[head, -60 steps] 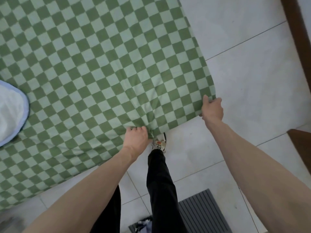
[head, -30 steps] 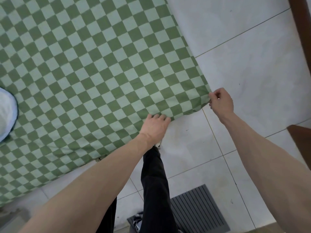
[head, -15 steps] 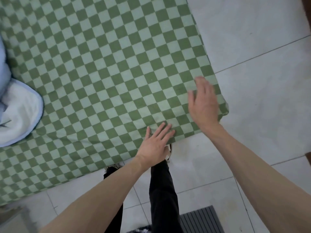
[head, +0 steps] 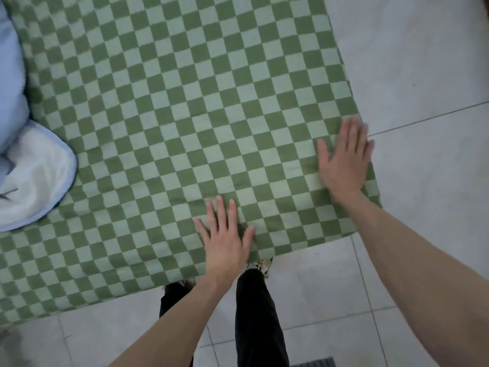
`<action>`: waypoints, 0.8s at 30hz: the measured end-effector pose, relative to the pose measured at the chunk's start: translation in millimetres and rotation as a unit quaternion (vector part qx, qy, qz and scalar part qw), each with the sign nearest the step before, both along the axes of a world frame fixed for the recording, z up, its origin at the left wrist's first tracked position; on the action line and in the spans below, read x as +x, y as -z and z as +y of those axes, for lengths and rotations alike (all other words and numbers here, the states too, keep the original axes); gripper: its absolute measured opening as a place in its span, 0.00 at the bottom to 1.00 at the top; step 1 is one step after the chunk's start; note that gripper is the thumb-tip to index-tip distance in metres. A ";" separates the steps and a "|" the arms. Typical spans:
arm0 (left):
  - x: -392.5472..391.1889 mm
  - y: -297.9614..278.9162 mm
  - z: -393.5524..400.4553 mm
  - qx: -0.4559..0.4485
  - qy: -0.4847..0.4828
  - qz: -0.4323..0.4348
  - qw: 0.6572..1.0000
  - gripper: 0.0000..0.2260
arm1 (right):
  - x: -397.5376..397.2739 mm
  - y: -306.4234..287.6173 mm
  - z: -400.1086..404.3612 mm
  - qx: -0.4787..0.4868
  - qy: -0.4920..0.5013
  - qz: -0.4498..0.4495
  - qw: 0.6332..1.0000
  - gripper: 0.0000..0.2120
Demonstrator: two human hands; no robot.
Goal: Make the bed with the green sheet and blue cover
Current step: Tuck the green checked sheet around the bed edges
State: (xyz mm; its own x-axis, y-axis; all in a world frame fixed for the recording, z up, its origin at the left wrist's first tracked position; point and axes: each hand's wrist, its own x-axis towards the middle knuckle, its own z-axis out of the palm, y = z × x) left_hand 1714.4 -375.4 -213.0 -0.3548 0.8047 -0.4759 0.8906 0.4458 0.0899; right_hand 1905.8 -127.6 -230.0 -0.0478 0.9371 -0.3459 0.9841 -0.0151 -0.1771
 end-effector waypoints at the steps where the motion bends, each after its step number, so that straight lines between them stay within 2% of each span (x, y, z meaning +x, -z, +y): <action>1: 5.9 -3.4 -2.0 0.001 0.067 -0.029 0.997 0.35 | 26.6 -5.9 0.4 -0.040 0.099 0.012 0.994 0.40; 3: 14.0 -10.8 -0.6 -0.006 0.186 -0.078 0.979 0.33 | 49.7 -23.3 -4.5 -0.091 0.214 0.016 0.973 0.40; 4: 15.6 -14.1 0.6 -0.012 0.228 -0.096 0.969 0.31 | 44.8 -32.0 -8.1 -0.080 0.216 0.004 0.973 0.39; 6: 13.3 -19.2 3.5 -0.012 0.275 -0.130 0.953 0.28 | 8.8 -45.8 -13.4 -0.019 0.140 0.000 0.990 0.35; 8: 3.8 -20.9 5.9 0.019 0.275 -0.130 0.952 0.27 | -56.8 -57.4 -13.4 0.027 0.005 0.034 0.999 0.33; 9: -3.4 -19.7 6.1 0.036 0.240 -0.115 0.963 0.27 | -96.9 -58.2 -15.7 0.034 -0.070 0.062 0.995 0.32; 11: -22.3 -12.2 6.4 0.052 0.083 -0.057 0.994 0.28 | -180.7 -52.7 -31.4 0.018 -0.249 0.107 0.962 0.32; 13: -42.0 -5.7 11.9 0.024 -0.109 -0.013 0.994 0.31 | -231.6 -49.1 -47.9 -0.007 -0.450 0.095 0.888 0.31; 14: -46.9 -3.4 14.3 0.003 -0.158 -0.001 0.987 0.32 | -233.2 -42.0 -46.3 -0.009 -0.518 0.073 0.852 0.31; 15: -48.3 -1.7 15.3 -0.015 -0.164 0.008 0.986 0.32 | -220.4 -32.3 -38.6 0.001 -0.538 0.059 0.841 0.30; 16: -47.8 -1.8 14.8 -0.027 -0.138 0.009 0.990 0.33 | -195.7 -23.0 -28.6 0.017 -0.511 0.043 0.859 0.31; 17: -46.9 -3.5 13.2 -0.035 -0.091 -0.005 0.995 0.33 | -160.0 -15.5 -17.8 0.025 -0.442 0.018 0.897 0.31; 19: -48.6 -9.5 4.5 -0.038 0.068 -0.062 0.995 0.34 | -71.4 -11.9 -1.4 0.009 -0.199 -0.027 0.980 0.34; 20: -52.6 -15.4 0.0 -0.046 0.156 -0.098 0.982 0.34 | -28.4 -13.6 -1.2 -0.024 -0.061 -0.036 0.997 0.35; 21: -57.9 -22.7 -2.6 -0.060 0.220 -0.140 0.964 0.34 | 9.2 -19.4 -6.4 -0.073 0.070 -0.039 0.994 0.37; 22: -64.4 -31.8 -3.7 -0.076 0.250 -0.186 0.947 0.32 | 36.9 -26.2 -17.2 -0.128 0.180 -0.046 0.974 0.39; 24: -79.9 -55.5 -5.0 -0.105 0.208 -0.266 0.935 0.30 | 55.7 -45.6 -53.1 -0.203 0.293 -0.050 0.933 0.41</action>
